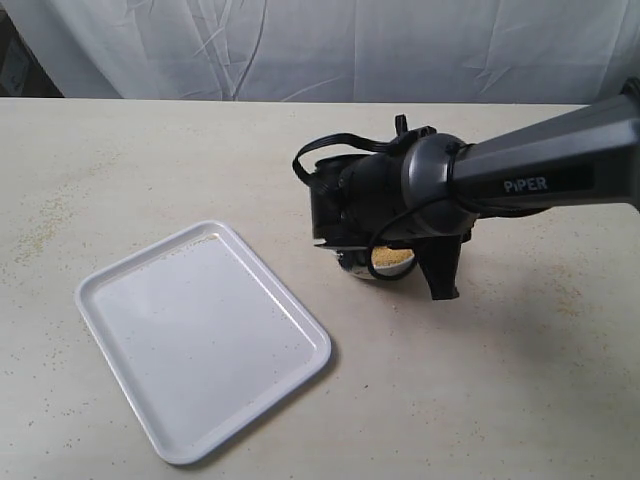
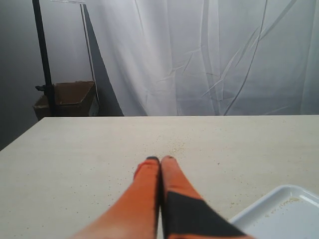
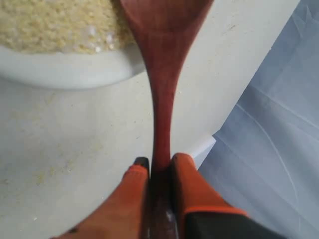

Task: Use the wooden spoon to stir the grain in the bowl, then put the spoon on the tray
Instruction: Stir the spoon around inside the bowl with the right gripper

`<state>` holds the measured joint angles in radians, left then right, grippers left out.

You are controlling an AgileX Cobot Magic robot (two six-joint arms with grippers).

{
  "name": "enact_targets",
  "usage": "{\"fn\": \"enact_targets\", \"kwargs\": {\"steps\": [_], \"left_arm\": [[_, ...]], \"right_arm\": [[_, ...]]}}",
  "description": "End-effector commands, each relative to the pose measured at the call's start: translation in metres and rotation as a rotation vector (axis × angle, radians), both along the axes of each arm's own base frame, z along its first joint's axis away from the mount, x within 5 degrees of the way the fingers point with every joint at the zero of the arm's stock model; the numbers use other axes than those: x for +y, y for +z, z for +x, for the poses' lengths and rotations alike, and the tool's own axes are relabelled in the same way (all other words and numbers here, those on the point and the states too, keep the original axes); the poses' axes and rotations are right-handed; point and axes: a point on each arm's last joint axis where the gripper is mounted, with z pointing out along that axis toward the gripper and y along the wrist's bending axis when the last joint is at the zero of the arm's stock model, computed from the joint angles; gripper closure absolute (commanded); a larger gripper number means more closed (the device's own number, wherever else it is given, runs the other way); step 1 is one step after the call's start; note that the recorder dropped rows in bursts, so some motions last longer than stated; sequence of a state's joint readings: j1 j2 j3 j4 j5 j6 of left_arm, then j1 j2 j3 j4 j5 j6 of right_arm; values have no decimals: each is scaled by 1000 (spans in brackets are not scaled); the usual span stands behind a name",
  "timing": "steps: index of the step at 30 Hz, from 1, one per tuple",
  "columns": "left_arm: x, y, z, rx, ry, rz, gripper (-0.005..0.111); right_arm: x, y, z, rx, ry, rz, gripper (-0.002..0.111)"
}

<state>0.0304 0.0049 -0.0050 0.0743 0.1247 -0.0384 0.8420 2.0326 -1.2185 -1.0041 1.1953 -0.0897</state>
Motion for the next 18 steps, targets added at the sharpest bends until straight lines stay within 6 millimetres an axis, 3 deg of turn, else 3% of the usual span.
{"fn": "enact_targets", "kwargs": {"steps": [1, 9, 18], "left_arm": [[0, -2, 0, 1, -5, -7, 106], [0, -2, 0, 1, -5, -5, 106], [0, -2, 0, 1, -5, -7, 106]], "right_arm": [[-3, 0, -1, 9, -22, -20, 109], [-4, 14, 0, -27, -11, 0, 109], [-8, 51, -4, -100, -9, 74, 109]]}}
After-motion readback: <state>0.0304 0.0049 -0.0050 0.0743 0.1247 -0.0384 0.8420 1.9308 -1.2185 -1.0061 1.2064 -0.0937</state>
